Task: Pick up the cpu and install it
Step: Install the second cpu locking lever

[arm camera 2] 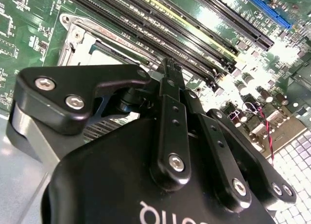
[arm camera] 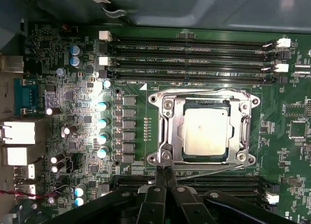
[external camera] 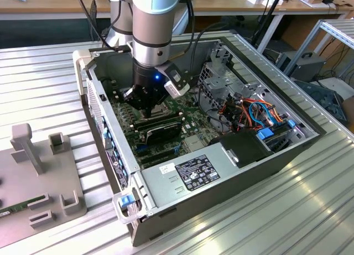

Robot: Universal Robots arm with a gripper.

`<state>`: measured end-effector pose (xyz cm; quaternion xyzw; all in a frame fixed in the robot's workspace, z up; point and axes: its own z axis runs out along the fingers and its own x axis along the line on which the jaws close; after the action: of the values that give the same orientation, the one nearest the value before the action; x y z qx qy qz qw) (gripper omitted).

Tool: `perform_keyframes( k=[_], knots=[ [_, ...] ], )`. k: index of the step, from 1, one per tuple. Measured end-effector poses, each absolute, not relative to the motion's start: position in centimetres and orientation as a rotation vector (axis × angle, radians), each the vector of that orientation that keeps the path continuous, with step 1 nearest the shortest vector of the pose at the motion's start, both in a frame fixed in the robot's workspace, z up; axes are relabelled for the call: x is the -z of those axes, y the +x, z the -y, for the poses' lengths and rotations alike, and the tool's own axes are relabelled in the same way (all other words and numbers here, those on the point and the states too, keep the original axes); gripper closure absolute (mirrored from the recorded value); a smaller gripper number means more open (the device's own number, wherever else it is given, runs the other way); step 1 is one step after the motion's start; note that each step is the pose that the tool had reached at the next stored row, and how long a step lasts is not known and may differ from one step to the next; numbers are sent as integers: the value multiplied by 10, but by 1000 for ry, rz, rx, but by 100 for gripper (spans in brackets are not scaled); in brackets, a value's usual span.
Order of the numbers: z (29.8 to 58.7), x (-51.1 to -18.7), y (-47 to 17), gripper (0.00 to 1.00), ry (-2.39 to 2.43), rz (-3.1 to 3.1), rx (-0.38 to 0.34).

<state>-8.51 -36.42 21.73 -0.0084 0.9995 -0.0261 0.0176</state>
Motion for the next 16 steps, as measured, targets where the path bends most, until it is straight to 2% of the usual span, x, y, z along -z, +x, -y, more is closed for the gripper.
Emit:
perform_keyframes(
  k=[16],
  knots=[
    [359, -207, -89, 89, -22, -3105, 78]
  ],
)
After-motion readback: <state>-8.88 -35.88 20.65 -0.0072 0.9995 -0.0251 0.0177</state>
